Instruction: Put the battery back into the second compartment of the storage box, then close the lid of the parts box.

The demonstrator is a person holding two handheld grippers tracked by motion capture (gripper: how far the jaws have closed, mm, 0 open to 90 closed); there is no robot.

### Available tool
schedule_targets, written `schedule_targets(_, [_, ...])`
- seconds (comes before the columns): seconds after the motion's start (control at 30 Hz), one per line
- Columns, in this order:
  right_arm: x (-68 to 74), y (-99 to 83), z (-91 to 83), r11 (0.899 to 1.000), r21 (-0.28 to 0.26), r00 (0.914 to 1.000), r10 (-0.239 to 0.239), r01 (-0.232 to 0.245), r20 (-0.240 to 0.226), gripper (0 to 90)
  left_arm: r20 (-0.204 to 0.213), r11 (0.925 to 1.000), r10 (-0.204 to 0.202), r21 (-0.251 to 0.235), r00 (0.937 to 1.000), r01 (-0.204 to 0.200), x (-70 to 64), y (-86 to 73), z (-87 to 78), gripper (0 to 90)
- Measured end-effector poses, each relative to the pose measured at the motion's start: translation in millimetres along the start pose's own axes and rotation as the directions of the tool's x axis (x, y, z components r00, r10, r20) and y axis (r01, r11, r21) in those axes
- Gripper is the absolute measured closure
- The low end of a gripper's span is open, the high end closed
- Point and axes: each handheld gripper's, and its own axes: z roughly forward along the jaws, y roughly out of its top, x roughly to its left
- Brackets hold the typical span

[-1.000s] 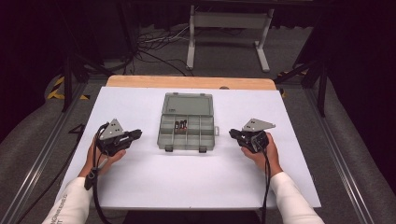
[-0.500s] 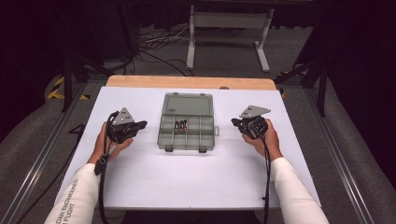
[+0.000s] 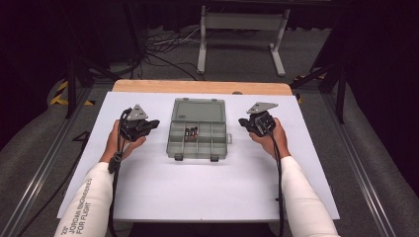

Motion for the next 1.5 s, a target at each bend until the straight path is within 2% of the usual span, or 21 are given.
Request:
schedule_targets(0.27, [3.9, 6.9, 19.2, 0.999, 0.048, 0.9999, -0.009, 0.010, -0.009, 90.0, -0.007, 0.9999, -0.015, -0.001, 0.9999, 0.015, 6.9, 3.6, 14.9, 90.0])
schedule_targets(0.33, [2.0, 9.8, 23.9, 0.998, 0.058, 0.9999, 0.004, -0.004, -0.015, 90.0, -0.008, 0.9996, -0.020, 0.017, 0.9998, 0.020, 8.3, 4.7, 21.3, 90.0])
schedule_targets(0.4, [0.9, 11.8, 29.8, 0.997, 0.076, 1.0000, -0.005, 0.005, -0.003, 90.0, -0.006, 0.9993, -0.032, 0.020, 0.9995, 0.032, 10.1, 6.3, 27.2, 90.0])
schedule_targets(0.57, [-3.8, 11.6, 42.7, 0.995, 0.103, 0.9997, 0.014, -0.012, -0.020, 90.0, -0.030, 0.9969, -0.040, 0.067, 0.9987, 0.042, 15.2, 11.4, 41.5, 90.0])
schedule_targets(0.63, [-4.3, 12.3, 47.0, 0.994, 0.111, 0.9998, 0.016, -0.015, -0.009, 90.0, -0.038, 0.9952, -0.040, 0.088, 0.9985, 0.043, 17.3, 11.7, 46.5, 90.0])
schedule_targets(0.7, [-4.1, 13.3, 50.5, 0.993, 0.119, 0.9998, 0.017, -0.015, -0.011, 90.0, -0.038, 0.9949, -0.024, 0.097, 0.9990, 0.027, 17.6, 11.5, 49.3, 90.0])
schedule_targets(0.87, [-1.6, 17.2, 56.9, 0.991, 0.135, 0.9999, 0.000, 0.003, -0.015, 90.0, -0.037, 0.9934, -0.017, 0.113, 0.9992, 0.021, 18.5, 9.3, 54.4, 90.0])
schedule_targets(1.1, [-0.1, 18.4, 74.2, 0.984, 0.179, 0.9999, -0.004, 0.006, -0.014, 90.0, -0.069, 0.9848, -0.010, 0.172, 0.9976, 0.022, 12.7, 9.4, 71.8, 90.0])
schedule_targets(1.23, [-1.4, 18.8, 79.5, 0.980, 0.199, 0.9999, -0.006, 0.008, -0.010, 90.0, -0.078, 0.9821, -0.015, 0.186, 0.9969, 0.030, 14.0, 9.3, 75.7, 90.0])
schedule_targets(1.27, [-1.6, 18.6, 80.3, 0.980, 0.200, 0.9999, -0.003, 0.005, -0.010, 90.0, -0.066, 0.9810, -0.015, 0.192, 0.9977, 0.028, 14.2, 9.5, 78.4, 90.0])
schedule_targets(1.37, [-1.5, 18.0, 82.7, 0.978, 0.207, 0.9998, -0.015, 0.018, -0.016, 90.0, -0.080, 0.9780, -0.020, 0.206, 0.9966, 0.036, 13.6, 10.7, 84.4, 90.0])
schedule_targets(1.5, [-4.4, 17.3, 84.3, 0.980, 0.199, 0.9995, -0.017, 0.022, -0.027, 90.0, -0.078, 0.9796, -0.035, 0.195, 0.9963, 0.049, 14.2, 12.2, 88.2, 90.0])
